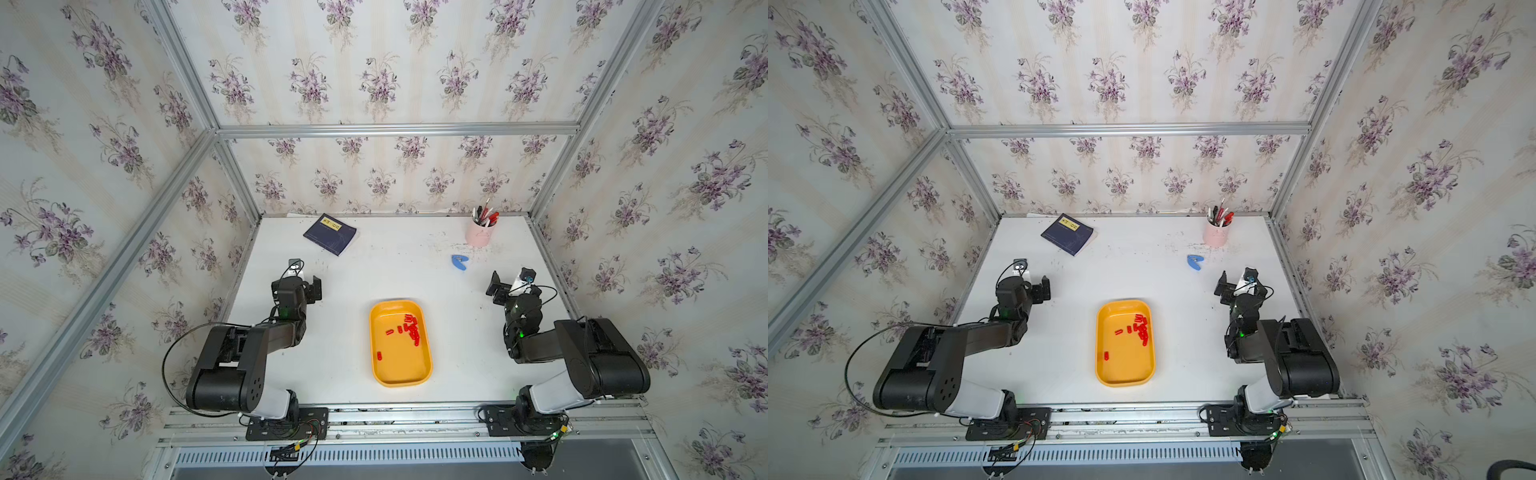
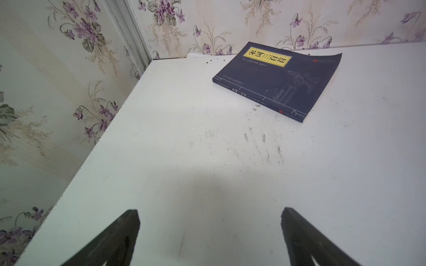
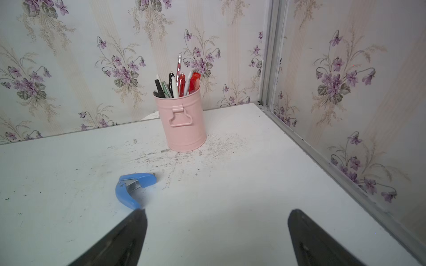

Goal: Take the screw protection sleeves out of the storage box
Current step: Pick up the screw protection sleeve from the storage box.

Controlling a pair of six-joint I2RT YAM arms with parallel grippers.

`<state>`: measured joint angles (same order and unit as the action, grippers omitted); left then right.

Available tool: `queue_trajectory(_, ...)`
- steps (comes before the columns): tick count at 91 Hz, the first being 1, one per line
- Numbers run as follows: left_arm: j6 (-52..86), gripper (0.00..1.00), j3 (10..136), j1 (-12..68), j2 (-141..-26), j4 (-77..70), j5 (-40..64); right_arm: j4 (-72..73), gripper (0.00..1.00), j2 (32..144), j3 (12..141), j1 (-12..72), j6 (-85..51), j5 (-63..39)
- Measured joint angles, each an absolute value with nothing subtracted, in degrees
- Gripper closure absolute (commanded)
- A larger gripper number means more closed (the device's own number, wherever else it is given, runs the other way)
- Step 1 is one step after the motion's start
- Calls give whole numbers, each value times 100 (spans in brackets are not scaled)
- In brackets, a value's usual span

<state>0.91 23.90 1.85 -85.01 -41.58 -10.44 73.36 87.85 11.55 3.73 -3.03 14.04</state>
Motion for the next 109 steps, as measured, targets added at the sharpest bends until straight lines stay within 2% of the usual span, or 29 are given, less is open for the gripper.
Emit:
queue_trajectory(60,89,0,2423,185,-8490,-4104,-1044,7277,1,8735,1155,375,-303,1402)
queue_trajectory(66,40,0,2825,235,-8272,-3238,-1068,6504,2,8232,1409,375,-305,1457)
queue_trajectory(69,43,0,3236,274,-8077,-2659,-1068,5763,7,7852,1800,375,-377,1509)
queue_trajectory(73,117,0,4062,327,-7762,-1780,-1061,4766,11,7428,2609,386,-552,1492)
queue_trajectory(82,683,0,5802,447,-7391,-242,-978,2821,11,7041,4501,683,-893,1118)
queue_trajectory(93,1638,0,6982,858,-7343,1710,-399,419,15,7258,6447,1964,-1337,843)
queue_trajectory(101,2270,0,7196,1459,-7363,3188,-152,-1052,26,7730,7321,3299,-1778,652)
queue_trajectory(109,2777,0,7133,2196,-7293,4287,-54,-2191,35,8125,7568,4143,-2296,309)
